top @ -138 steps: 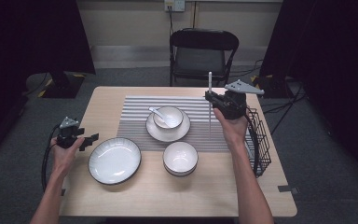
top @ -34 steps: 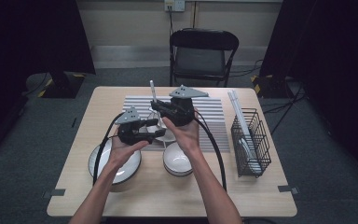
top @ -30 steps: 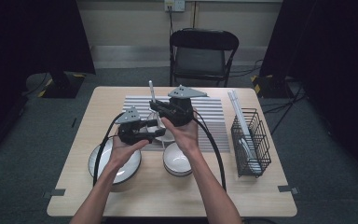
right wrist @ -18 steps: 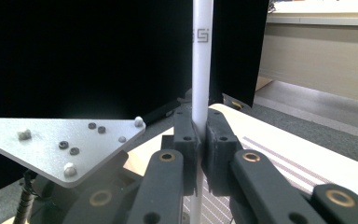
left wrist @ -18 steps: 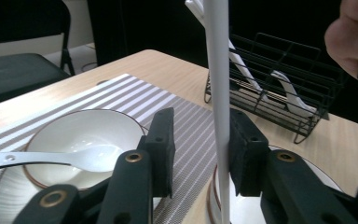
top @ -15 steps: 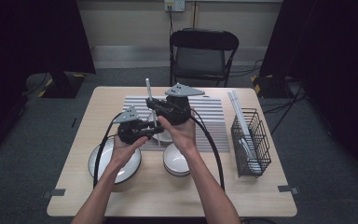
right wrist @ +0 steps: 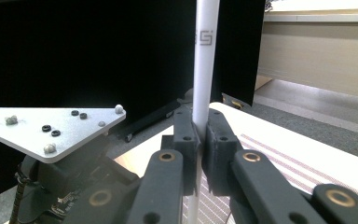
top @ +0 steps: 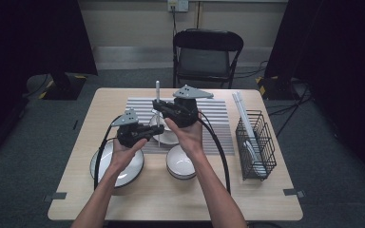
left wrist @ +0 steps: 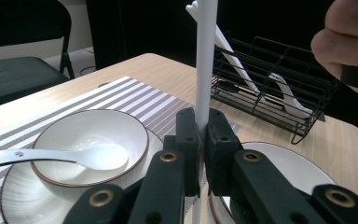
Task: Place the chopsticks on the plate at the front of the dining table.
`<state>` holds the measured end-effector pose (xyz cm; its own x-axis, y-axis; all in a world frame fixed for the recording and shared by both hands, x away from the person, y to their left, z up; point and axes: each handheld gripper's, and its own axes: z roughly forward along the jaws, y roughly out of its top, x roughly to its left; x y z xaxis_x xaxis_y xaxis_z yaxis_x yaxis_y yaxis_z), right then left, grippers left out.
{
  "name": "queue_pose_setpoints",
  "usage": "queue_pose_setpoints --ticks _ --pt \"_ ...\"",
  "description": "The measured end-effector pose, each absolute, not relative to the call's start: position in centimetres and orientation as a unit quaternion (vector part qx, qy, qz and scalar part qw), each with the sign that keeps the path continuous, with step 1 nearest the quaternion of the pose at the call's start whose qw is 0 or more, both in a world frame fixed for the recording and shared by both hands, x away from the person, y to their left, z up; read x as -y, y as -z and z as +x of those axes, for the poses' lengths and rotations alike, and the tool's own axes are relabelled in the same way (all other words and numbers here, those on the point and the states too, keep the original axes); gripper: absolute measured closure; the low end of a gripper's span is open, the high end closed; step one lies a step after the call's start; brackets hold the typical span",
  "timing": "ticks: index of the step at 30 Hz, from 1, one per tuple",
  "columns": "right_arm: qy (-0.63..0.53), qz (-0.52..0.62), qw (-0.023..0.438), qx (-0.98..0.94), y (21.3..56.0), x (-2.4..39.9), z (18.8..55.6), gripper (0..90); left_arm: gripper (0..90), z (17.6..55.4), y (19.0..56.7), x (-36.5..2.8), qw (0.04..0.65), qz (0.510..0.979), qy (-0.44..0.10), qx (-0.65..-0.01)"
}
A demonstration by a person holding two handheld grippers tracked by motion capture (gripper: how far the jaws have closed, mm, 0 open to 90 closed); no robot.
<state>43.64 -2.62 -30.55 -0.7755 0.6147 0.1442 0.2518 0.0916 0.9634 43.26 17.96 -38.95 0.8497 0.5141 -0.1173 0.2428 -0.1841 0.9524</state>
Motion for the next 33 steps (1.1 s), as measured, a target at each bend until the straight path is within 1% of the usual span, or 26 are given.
queue_pose_setpoints --ticks 2,5,6,7,9,10,12,13,14,17,19,20,22,25,31,33 --pt "-0.604 0.297 0.152 -0.723 30.6 2.6 43.6 84.9 85.8 43.3 38.9 -18.1 0.589 0.762 -0.106 -0.246" --pt "-0.602 0.291 0.154 -0.727 30.6 2.7 43.6 83.4 85.8 43.3 39.0 -18.2 0.588 0.762 -0.111 -0.248" --pt "-0.601 0.29 0.156 -0.728 30.7 2.6 43.6 78.7 85.8 43.3 39.0 -18.3 0.591 0.758 -0.113 -0.25" --pt "-0.601 0.292 0.157 -0.727 30.7 2.7 43.6 78.3 85.8 43.3 39.0 -18.3 0.591 0.758 -0.113 -0.25" --pt "-0.6 0.288 0.157 -0.729 30.9 2.7 43.7 73.6 85.8 43.3 39.0 -18.6 0.591 0.758 -0.112 -0.252" --pt "-0.6 0.288 0.157 -0.729 30.9 2.7 43.7 73.6 85.8 43.3 39.0 -18.7 0.59 0.759 -0.116 -0.252" --pt "-0.597 0.285 0.159 -0.733 31.3 2.7 43.7 68.0 85.8 43.4 39.0 -18.9 0.588 0.76 -0.11 -0.254" --pt "-0.597 0.285 0.159 -0.733 31.3 2.7 43.7 68.0 85.8 43.4 39.0 -18.9 0.588 0.76 -0.11 -0.254" --pt "-0.598 0.283 0.159 -0.733 31.6 2.7 43.8 63.0 85.8 43.3 39.0 -19.1 0.586 0.76 -0.112 -0.258" --pt "-0.594 0.279 0.161 -0.737 32.0 2.6 43.9 57.8 85.8 43.3 39.1 -19.4 0.587 0.759 -0.114 -0.258" --pt "-0.591 0.279 0.164 -0.739 32.0 2.5 44.0 54.4 85.8 43.3 39.1 -19.7 0.599 0.751 -0.098 -0.261" --pt "-0.589 0.279 0.166 -0.74 32.1 2.5 44.1 52.7 85.8 43.3 39.2 -19.9 0.596 0.751 -0.106 -0.264" --pt "-0.587 0.282 0.168 -0.74 32.1 2.5 44.2 50.3 85.8 43.3 39.2 -20.0 0.59 0.756 -0.106 -0.263" --pt "-0.583 0.283 0.173 -0.742 32.2 2.5 44.3 49.9 85.8 43.3 39.2 -20.0 0.59 0.756 -0.105 -0.264" --pt "-0.577 0.28 0.174 -0.747 32.3 2.3 44.6 46.0 85.8 43.1 39.3 -19.7 0.582 0.763 -0.107 -0.262" --pt "-0.57 0.286 0.174 -0.75 32.5 2.3 44.8 45.2 85.8 43.1 39.3 -19.7 0.578 0.765 -0.116 -0.259"
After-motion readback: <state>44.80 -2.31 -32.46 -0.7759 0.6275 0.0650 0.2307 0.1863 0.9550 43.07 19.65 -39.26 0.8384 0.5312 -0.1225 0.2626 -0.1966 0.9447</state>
